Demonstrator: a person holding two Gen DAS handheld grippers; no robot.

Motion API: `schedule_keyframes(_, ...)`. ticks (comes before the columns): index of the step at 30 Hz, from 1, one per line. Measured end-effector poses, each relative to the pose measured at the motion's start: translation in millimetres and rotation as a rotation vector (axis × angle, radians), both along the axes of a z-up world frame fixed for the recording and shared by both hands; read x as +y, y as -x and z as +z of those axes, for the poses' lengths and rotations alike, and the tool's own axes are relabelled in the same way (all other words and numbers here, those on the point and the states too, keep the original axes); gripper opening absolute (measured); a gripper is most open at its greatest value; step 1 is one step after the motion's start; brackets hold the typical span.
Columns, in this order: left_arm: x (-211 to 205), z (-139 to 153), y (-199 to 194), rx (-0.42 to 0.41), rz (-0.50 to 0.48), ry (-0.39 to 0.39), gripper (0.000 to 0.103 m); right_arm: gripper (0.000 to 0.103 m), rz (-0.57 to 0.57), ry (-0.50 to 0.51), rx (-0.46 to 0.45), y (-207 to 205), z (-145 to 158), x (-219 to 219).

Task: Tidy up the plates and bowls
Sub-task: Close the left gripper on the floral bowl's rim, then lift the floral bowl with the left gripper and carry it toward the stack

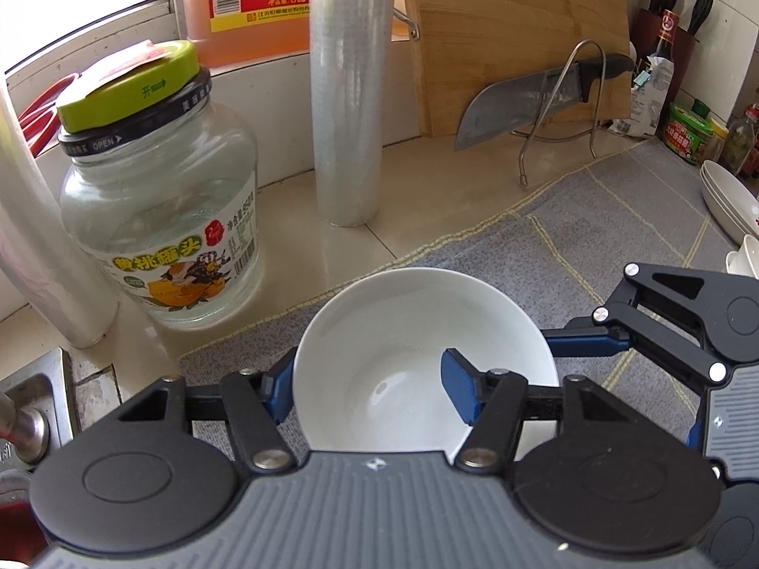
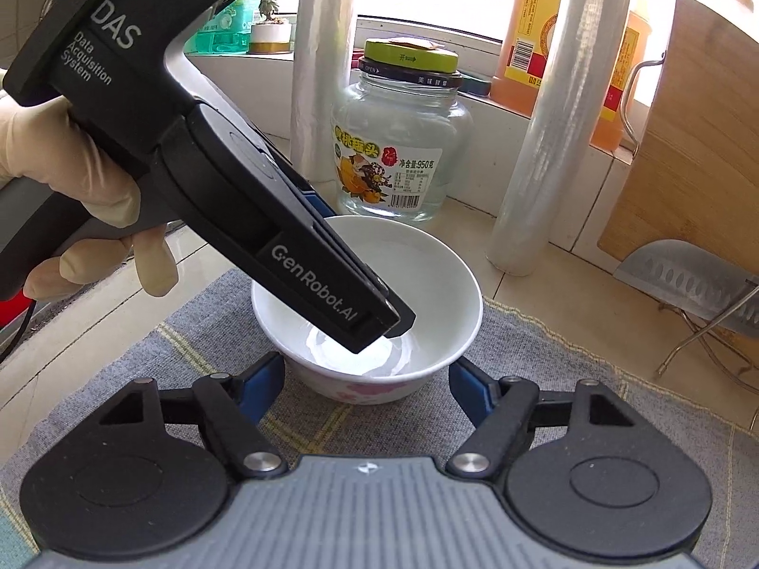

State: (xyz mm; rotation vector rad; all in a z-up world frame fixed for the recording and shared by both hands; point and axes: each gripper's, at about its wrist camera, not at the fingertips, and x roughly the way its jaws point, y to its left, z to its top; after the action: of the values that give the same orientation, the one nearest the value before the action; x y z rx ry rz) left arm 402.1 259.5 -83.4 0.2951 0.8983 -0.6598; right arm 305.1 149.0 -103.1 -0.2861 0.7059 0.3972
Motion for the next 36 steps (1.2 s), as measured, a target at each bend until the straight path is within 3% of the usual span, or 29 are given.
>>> schedule_keyframes(19,-3,10,9,0.001,-0.035,-0.003,0.062,0.080,0.001,0.015,0.024,8,14,-2)
schedule_keyframes(36,-33,50,63,-0.029,-0.120,0.005,0.062,0.080,-0.044,0.023,0.028,60,56,-29)
